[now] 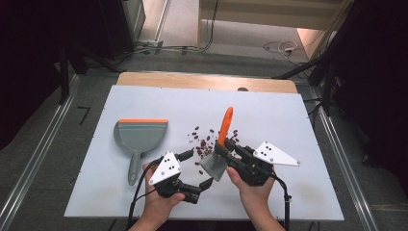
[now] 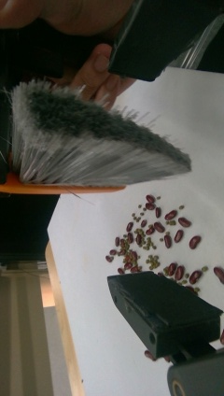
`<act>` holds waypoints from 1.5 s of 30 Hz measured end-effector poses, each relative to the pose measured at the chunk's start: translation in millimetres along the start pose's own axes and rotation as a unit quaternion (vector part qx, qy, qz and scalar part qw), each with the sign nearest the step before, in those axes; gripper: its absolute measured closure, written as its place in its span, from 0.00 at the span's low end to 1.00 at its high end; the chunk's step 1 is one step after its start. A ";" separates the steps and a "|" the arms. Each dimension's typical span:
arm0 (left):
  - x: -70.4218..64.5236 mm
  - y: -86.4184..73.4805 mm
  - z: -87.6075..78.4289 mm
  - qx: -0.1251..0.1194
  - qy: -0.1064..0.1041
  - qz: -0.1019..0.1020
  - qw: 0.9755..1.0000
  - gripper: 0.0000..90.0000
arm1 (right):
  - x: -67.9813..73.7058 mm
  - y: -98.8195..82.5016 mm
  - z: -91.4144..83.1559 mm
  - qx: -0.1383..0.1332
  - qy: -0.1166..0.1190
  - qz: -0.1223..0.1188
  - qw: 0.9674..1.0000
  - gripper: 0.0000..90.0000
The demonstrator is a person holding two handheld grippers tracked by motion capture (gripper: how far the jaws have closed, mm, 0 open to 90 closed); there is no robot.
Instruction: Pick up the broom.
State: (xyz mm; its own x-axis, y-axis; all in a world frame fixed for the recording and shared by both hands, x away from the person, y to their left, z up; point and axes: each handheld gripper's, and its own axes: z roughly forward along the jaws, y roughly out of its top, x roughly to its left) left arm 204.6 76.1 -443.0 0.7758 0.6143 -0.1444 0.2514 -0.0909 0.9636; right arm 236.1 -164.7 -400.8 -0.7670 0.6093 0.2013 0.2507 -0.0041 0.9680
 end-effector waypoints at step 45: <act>22.7 9.3 -18.9 0.031 -0.162 -0.009 0.986 0.95 | -31.2 4.5 3.1 0.086 0.276 0.030 0.957 0.57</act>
State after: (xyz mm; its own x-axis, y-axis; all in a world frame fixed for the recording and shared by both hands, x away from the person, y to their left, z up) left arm 213.6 104.0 -433.1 0.9124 0.3348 -0.2355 0.2939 -0.1352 0.9462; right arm 263.0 -181.3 -403.3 -0.9316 0.0997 0.3495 0.3607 0.1348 0.9229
